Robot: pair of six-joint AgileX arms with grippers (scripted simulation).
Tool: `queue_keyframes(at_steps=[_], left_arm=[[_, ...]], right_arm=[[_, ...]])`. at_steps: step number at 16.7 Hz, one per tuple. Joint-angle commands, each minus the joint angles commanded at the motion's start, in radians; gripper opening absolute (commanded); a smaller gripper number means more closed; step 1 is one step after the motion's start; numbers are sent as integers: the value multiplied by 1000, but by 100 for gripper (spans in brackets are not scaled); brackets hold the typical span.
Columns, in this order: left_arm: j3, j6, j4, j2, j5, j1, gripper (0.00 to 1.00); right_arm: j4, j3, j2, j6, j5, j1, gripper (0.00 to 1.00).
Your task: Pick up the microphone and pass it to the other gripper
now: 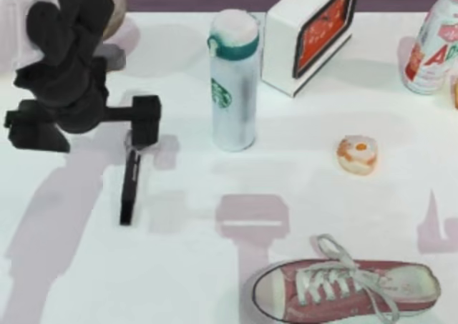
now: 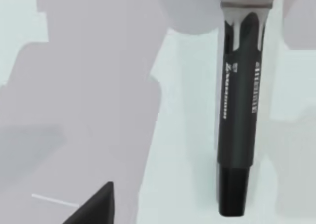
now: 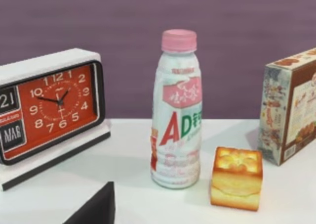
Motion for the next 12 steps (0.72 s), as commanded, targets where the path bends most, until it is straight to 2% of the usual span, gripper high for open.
queue_keyframes(at_steps=[5,12], left_arm=[[101,-28,-98,154,-7,-27,100],[90,-26,-80,163,-6,-23,100]], right_arm=[[0,0,0,0,0,0,100],[0,0,0,0,0,0,100]])
